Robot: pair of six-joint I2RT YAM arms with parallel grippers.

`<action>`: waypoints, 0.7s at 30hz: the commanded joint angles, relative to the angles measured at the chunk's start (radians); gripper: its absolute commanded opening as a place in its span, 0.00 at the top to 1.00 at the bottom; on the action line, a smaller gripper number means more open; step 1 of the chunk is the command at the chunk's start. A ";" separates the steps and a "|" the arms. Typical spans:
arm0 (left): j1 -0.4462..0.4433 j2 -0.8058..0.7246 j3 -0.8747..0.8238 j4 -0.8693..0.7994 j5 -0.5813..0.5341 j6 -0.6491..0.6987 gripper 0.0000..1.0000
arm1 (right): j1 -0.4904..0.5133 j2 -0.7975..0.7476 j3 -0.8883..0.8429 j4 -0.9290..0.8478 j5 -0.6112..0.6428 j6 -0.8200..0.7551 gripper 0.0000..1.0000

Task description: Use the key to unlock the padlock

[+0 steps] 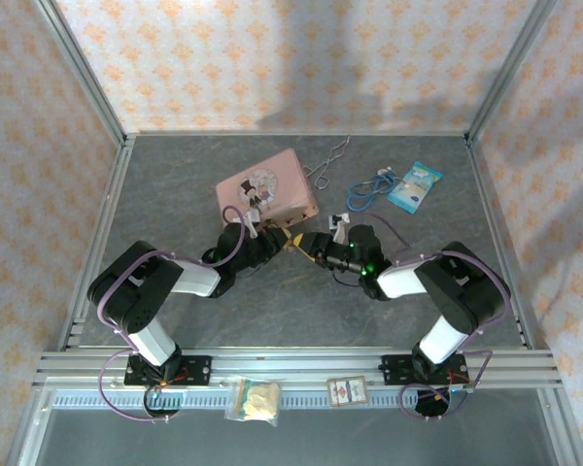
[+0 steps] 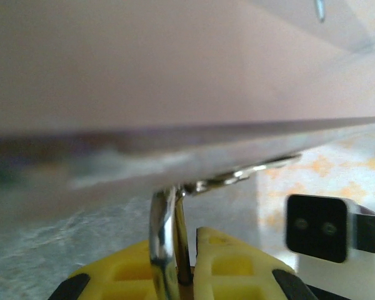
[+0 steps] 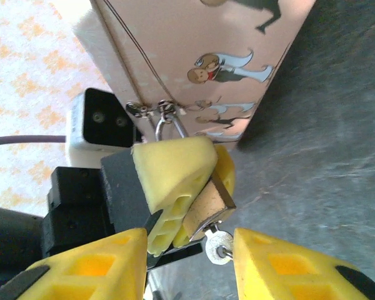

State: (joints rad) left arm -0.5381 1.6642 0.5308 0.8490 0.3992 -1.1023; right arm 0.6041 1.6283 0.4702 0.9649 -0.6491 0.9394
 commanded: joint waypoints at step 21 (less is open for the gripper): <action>-0.032 0.031 0.151 -0.575 -0.244 0.311 0.71 | 0.004 -0.165 -0.027 -0.197 0.216 -0.119 0.60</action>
State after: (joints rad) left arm -0.5636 1.6749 0.6716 0.3290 0.2073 -0.8131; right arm 0.6041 1.4796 0.4595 0.7658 -0.4622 0.8398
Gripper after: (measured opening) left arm 0.269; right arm 0.400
